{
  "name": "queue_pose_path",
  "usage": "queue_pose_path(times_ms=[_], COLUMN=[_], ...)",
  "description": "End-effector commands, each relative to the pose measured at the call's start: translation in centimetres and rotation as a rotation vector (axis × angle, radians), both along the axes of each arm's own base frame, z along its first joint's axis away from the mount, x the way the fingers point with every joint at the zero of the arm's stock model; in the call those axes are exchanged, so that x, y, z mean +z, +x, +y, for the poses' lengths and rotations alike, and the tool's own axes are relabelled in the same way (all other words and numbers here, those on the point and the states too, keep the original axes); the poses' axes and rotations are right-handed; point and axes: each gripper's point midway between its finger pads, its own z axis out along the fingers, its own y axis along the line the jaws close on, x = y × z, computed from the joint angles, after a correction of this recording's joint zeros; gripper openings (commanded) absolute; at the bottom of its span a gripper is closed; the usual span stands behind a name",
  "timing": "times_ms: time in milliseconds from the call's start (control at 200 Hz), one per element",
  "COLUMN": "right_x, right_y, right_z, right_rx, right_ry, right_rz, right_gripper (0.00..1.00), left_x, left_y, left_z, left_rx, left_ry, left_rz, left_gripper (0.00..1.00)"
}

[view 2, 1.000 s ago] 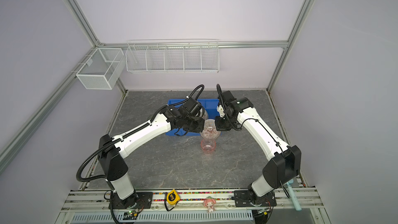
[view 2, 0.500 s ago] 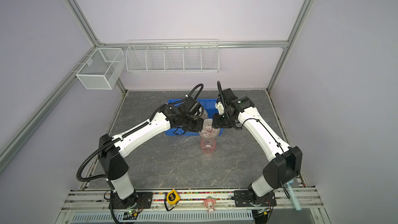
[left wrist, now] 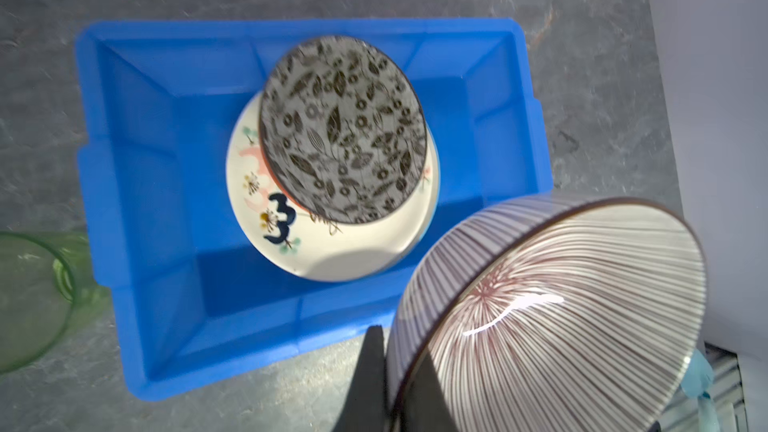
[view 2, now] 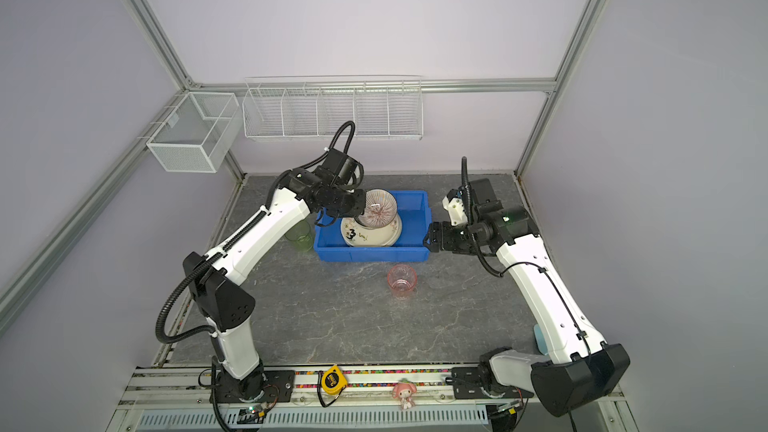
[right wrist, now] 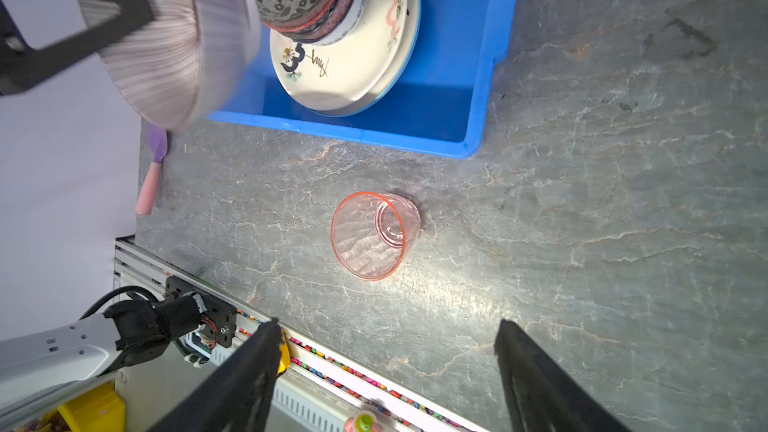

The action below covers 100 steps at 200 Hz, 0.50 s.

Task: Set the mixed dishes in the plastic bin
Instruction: 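Carry the pink-striped bowl over the bin with the left gripper while right withdraws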

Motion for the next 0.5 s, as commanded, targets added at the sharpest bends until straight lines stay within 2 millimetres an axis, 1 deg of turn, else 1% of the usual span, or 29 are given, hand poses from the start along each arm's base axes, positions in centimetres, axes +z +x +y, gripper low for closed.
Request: queue_pose_path(times_ms=[0,250,395,495], right_x=[-0.8,-1.2,-1.8,-2.1], right_y=[-1.0,-1.6,-1.6,-1.6], right_z=[-0.4,-1.0,-1.2,-1.2], right_rx=[-0.001,-0.005,-0.007,-0.005], right_ry=[0.007,-0.003,-0.008,-0.002], right_rz=[0.029,0.035,0.041,0.053], right_gripper=[0.88,0.88,0.88,0.88], left_x=[-0.5,-2.2,-2.7,-3.0], left_y=[2.0,6.4,8.2,8.8], left_z=[1.3,2.4,2.0,1.7], left_rx=[0.018,0.092,0.112,0.119], left_ry=[0.086,0.142,0.118,0.104], left_rz=[-0.02,-0.015,-0.022,-0.022], left_gripper=[0.0,0.0,0.0,0.0])
